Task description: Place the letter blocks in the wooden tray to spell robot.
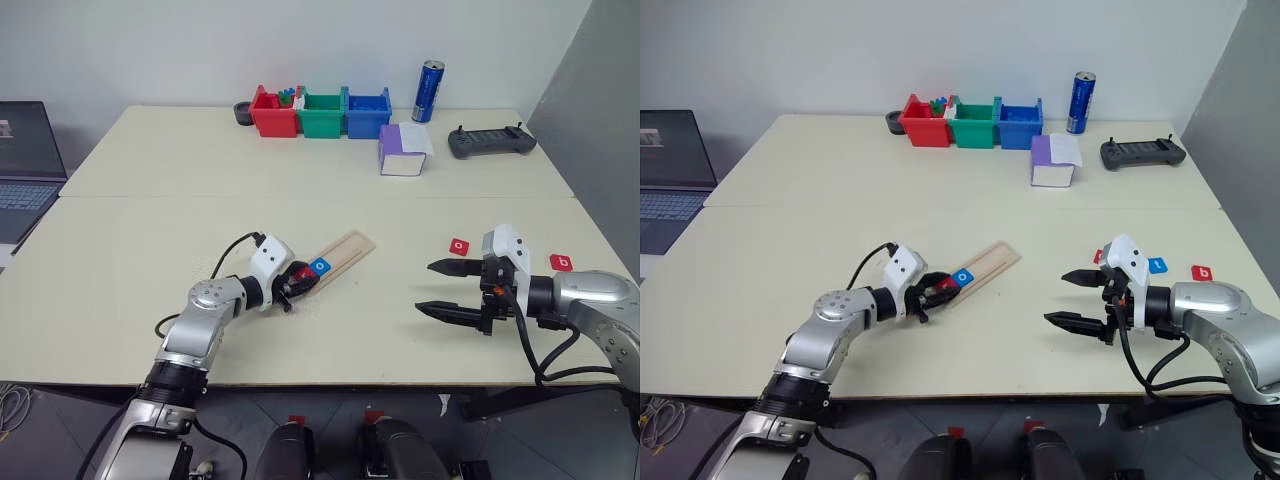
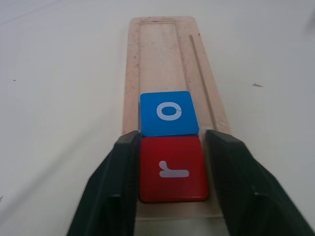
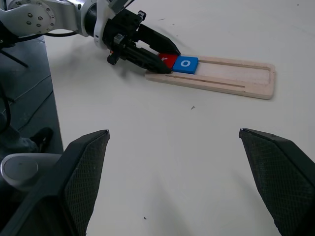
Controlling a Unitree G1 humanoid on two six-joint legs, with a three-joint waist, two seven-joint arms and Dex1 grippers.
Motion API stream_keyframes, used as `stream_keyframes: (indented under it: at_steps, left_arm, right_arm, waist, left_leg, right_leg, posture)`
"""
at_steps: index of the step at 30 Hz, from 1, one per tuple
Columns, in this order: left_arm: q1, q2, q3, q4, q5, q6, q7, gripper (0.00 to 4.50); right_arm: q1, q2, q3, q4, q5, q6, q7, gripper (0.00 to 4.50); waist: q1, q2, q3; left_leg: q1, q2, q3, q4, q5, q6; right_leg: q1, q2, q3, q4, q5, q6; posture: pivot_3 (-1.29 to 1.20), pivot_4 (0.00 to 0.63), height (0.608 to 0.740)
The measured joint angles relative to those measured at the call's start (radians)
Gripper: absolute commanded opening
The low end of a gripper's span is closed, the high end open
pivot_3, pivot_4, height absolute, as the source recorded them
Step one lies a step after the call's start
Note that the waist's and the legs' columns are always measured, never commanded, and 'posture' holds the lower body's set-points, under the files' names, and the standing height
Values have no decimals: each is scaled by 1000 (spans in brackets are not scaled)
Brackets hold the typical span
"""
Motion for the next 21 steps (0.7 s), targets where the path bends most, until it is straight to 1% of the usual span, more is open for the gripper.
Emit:
stream_keyframes:
  at_steps: [3, 9, 16, 19, 21]
  left_arm:
    - [-4, 3, -2, 5, 4, -2, -3, 3984]
    - [-3, 33, -4, 3, 9, -20, -7, 3984]
    - [8, 62, 17, -50, -17, -10, -26, 3984]
    - [6, 62, 35, -49, -41, 19, -27, 4472]
    - [4, 63, 35, -49, -41, 23, -32, 4472]
  right_arm:
    - [1, 0, 0, 0, 0, 0, -4, 4500]
    - [6, 0, 0, 0, 1, 0, -8, 4500]
    - [15, 0, -1, 0, 1, 0, -15, 4500]
    - [15, 0, -1, 0, 0, 0, -16, 4500]
    - [15, 0, 0, 0, 0, 0, -20, 4500]
  waist:
    - [0, 0, 0]
    - [0, 0, 0]
    - [0, 0, 0]
    - [0, 0, 0]
    - [0, 0, 0]
  left_leg:
    - [0, 0, 0, 0, 0, 0]
    - [0, 0, 0, 0, 0, 0]
    - [-1, 0, 0, 0, 0, 0]
    - [0, 0, 0, 0, 0, 0]
    - [-1, 0, 0, 0, 0, 0]
  right_leg:
    - [0, 0, 0, 0, 0, 0]
    - [0, 0, 0, 0, 0, 0]
    - [0, 0, 0, 0, 0, 0]
    - [0, 0, 0, 0, 0, 0]
    - [0, 0, 0, 0, 0, 0]
  posture:
    - [0, 150, 740]
    - [0, 150, 740]
    - [0, 150, 740]
    - [0, 150, 740]
    - [0, 150, 740]
